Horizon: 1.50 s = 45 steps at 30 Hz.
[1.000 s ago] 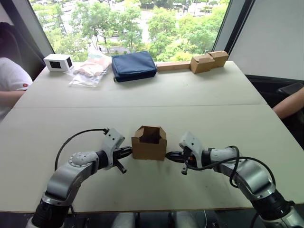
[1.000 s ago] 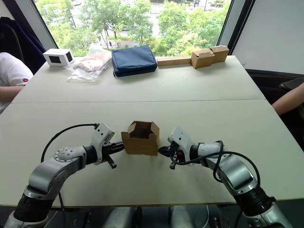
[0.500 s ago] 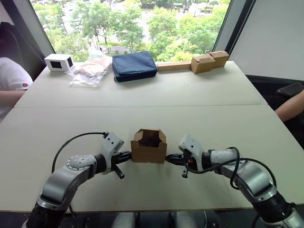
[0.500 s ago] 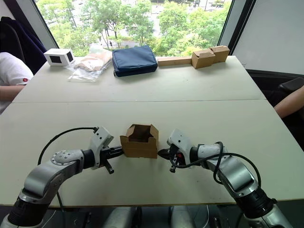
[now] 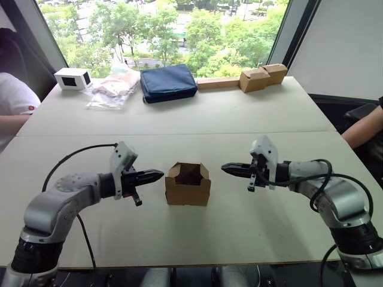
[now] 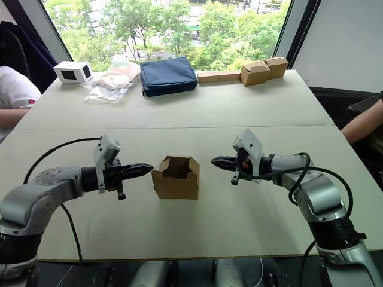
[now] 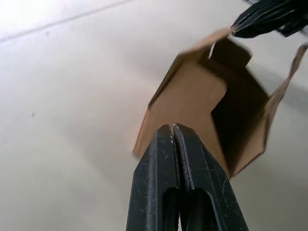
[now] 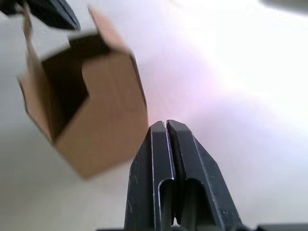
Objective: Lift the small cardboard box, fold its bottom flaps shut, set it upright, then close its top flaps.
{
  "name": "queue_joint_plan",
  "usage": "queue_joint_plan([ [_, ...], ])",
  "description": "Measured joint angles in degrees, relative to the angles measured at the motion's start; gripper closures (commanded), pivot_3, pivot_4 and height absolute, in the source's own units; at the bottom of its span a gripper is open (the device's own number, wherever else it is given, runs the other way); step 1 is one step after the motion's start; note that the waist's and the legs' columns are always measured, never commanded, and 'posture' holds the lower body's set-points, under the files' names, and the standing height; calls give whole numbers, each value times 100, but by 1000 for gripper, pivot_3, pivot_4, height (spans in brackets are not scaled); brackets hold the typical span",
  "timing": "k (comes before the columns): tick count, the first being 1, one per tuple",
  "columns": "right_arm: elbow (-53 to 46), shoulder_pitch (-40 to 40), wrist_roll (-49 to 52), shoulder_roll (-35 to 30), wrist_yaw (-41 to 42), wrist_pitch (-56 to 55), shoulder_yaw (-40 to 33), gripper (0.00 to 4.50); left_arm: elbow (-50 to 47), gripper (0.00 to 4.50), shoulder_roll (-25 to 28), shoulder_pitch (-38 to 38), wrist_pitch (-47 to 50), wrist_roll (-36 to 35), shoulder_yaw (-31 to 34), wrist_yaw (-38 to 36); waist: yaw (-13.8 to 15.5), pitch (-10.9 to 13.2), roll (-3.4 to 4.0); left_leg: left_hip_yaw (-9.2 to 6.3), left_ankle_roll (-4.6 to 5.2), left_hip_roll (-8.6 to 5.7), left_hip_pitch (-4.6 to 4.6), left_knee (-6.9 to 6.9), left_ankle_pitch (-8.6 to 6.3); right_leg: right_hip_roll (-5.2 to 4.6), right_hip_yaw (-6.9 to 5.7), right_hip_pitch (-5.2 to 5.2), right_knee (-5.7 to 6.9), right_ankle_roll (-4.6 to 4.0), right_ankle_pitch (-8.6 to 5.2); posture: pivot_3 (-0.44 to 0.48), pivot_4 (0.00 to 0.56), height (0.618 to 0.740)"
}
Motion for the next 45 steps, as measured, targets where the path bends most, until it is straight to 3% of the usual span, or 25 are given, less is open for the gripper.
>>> queue_joint_plan([
  [5, -123, -30, 98, 130, -114, 195, 158, 4500, 247, 4454, -30, -222, -60, 21, -96, 58, 13, 0, 0, 0, 0, -2, 0, -1, 0, -2, 0, 1, 0, 0, 0, 0, 150, 740],
  [22, 175, -217, -375, 424, -99, -153, 982, 4500, 776, 4454, -324, -620, -863, 789, -1284, 26, -12, 0, 0, 1, 0, -2, -1, -3, 0, 1, 0, -1, 0, 0, 0, 0, 150, 740],
  [39, 426, -336, -878, 505, -11, -572, 1271, 4500, 728, 4454, -445, -470, -1135, 1008, -1334, 31, -26, 0, 1, 1, 0, -2, 1, -3, 0, 2, -1, 0, 0, 0, 0, 0, 150, 740],
  [45, 348, -282, -791, 506, 8, -507, 1191, 4500, 722, 4454, -407, -465, -815, 610, -1063, -55, -27, 1, 0, 0, 0, -1, 0, -3, 0, 2, -1, -2, 0, 0, 0, 0, 150, 740],
])
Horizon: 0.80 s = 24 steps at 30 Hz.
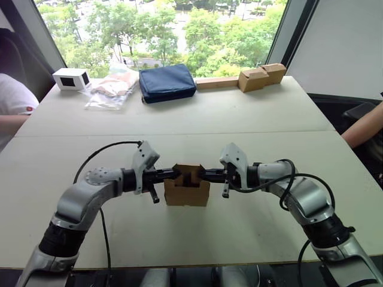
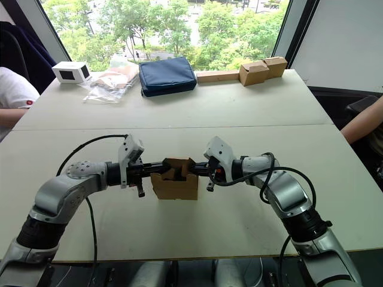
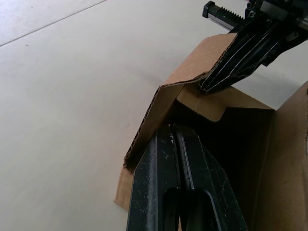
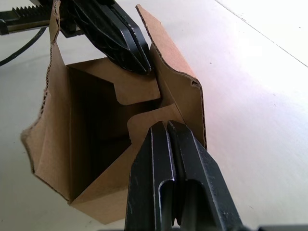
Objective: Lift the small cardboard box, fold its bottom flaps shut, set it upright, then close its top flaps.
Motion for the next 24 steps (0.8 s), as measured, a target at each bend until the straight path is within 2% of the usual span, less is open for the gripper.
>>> queue_joint_plan([
  [3, -90, 48, 160, -2, -6, 122, -185, 4500, 74, 4454, 33, -124, 127, -196, 286, -11, 9, 1, 0, 0, 0, 0, -2, 0, 0, -1, -1, -1, 0, 0, 0, 0, 150, 740],
  [8, -735, 9, 743, -123, -127, 545, -955, 4500, 588, 4454, 227, -669, -2, -295, 716, -137, 19, 2, 0, -1, 0, -1, -2, 0, 0, -1, -4, 0, -2, 0, 0, 0, 150, 740],
  [11, -1043, -22, 969, -254, -235, 797, -1224, 4500, 1163, 4454, 328, -862, -584, 228, 571, -147, 19, 2, 1, -1, 0, -1, -2, -2, 0, 0, -4, 0, -4, 0, 0, 0, 150, 740],
  [15, -1497, 9, 1239, -385, -388, 1124, -1312, 4500, 2129, 4454, 208, -1098, -1150, 705, 264, -298, 28, 3, -1, 0, 0, -2, -4, -2, 0, 0, -7, -1, -4, 0, 0, 0, 150, 740],
  [19, -2233, 327, 1688, -482, -543, 1559, -1345, 4500, 3114, 4454, 5, -1438, -1462, 923, -63, -859, 44, 3, -2, -2, 2, -2, -7, -1, -1, -1, -19, 1, -6, 1, 0, 0, 150, 740],
  [24, -2865, 404, 2016, -483, -760, 1887, -997, 4500, 4348, 4454, -378, -1795, -1842, 1165, -400, -1623, 20, 4, -4, -2, 2, -1, -9, 0, -1, 2, -29, -2, -6, 1, 0, 0, 150, 740],
])
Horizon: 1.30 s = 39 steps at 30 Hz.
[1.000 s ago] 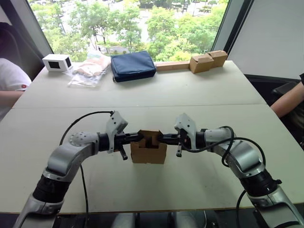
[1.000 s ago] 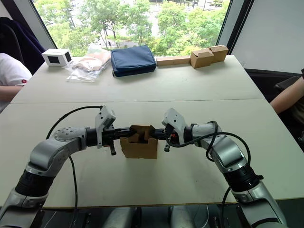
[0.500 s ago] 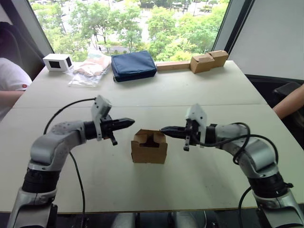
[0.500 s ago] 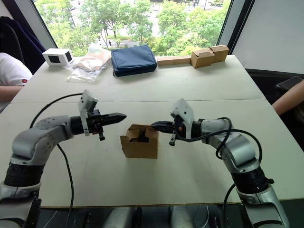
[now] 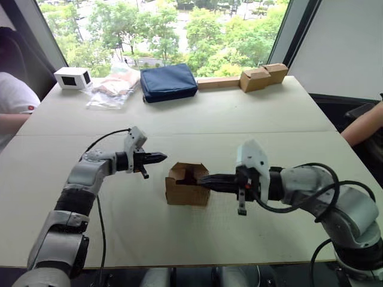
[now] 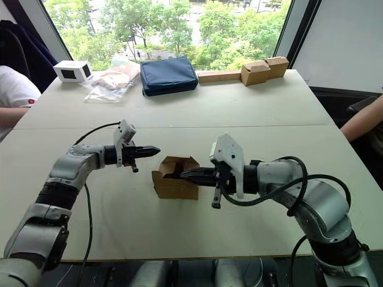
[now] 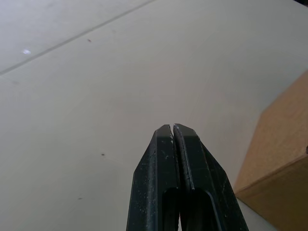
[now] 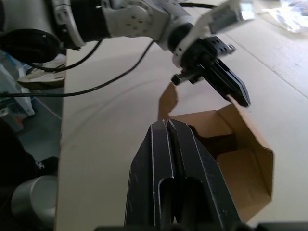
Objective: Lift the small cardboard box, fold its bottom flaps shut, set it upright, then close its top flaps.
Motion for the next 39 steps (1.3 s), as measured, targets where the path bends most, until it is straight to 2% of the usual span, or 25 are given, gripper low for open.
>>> queue_joint_plan([
  [4, -89, 1, -202, -150, -69, -20, 523, 4500, 809, 4454, -191, -346, -135, 145, -142, -616, -12, 1, -1, -1, 1, -1, -1, 0, 0, 9, -5, 0, 1, 0, 0, 0, 150, 740],
  [8, 57, -116, -839, -327, -91, -331, 1128, 4500, 1318, 4454, -295, -588, -271, 317, -188, -1013, -23, 1, -1, -1, 1, -1, -2, 0, 0, 12, -6, -1, 1, 1, -1, 0, 150, 740],
  [14, 527, -416, -1650, -316, -112, -784, 1735, 4500, 1385, 4454, -481, -562, -512, 557, -334, -1286, -24, 1, -2, -2, 2, -1, -5, 1, 0, 12, -7, -5, 2, 1, -1, 0, 150, 740],
  [39, 1294, -761, -2267, 224, 208, -946, 2161, 4500, 860, 4454, -506, -327, -367, 554, -266, -1287, -24, 1, -2, -4, 1, -1, -5, 4, 0, 11, -7, -5, 7, 2, 0, 0, 150, 740],
])
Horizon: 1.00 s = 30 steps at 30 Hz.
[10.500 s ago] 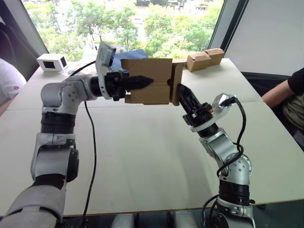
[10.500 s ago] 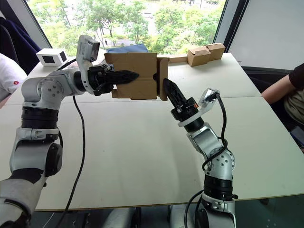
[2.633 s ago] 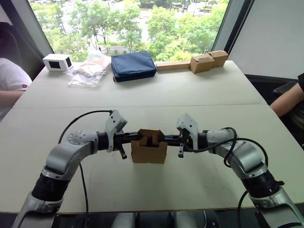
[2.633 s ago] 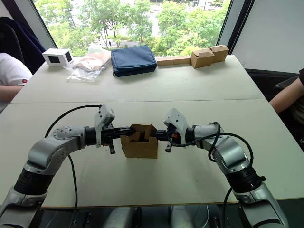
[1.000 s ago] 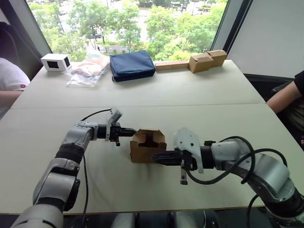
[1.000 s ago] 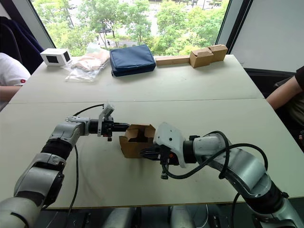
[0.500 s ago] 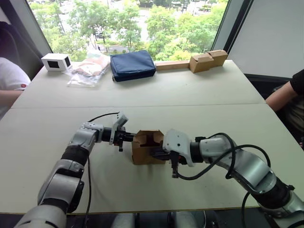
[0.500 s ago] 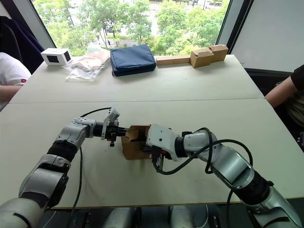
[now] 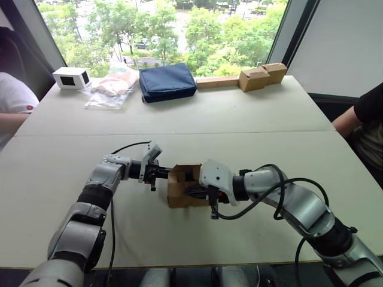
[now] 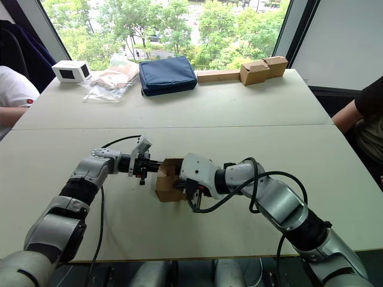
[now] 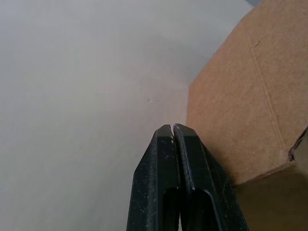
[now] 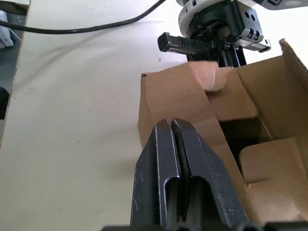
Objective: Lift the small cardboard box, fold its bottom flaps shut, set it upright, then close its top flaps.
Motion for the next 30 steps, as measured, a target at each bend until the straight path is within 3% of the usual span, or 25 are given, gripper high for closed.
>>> queue_joint_plan([
  [4, 95, -2, -68, 71, 53, -82, 48, 4500, -229, 4454, 63, 232, 87, -72, 243, 217, -16, 0, 0, -1, 0, 0, 0, 0, 0, -1, 0, -2, 0, 0, 0, 0, 150, 740],
  [9, 130, -6, -172, 80, 86, -176, 80, 4500, -946, 4454, 542, 783, 515, -417, 870, 488, -116, 0, 1, -5, 0, 6, 1, -4, 0, -5, 2, -5, 2, -1, 0, 0, 150, 740],
  [18, 176, 62, -210, 198, 114, -219, 66, 4500, -4561, 4454, 1503, 2588, 2378, -1791, 1800, 1036, -81, 0, 3, -12, -3, 4, 6, -8, -1, -32, 6, 8, -8, -4, -1, 0, 150, 740],
  [23, 307, 40, -220, 211, 223, -340, 66, 4500, -5667, 4454, 1490, 2815, 3013, -2423, 1971, 1584, -81, 0, 3, -13, -4, 4, 7, -9, -2, -35, 5, 10, -11, -5, -1, 0, 150, 740],
  [30, 411, 20, -235, 238, 250, -424, 65, 4500, -5945, 4454, 1159, 3090, 3069, -2551, 1521, 2120, -92, 0, 3, -12, -5, 4, 7, -13, -1, -32, 5, 6, -11, -6, -1, 0, 150, 740],
])
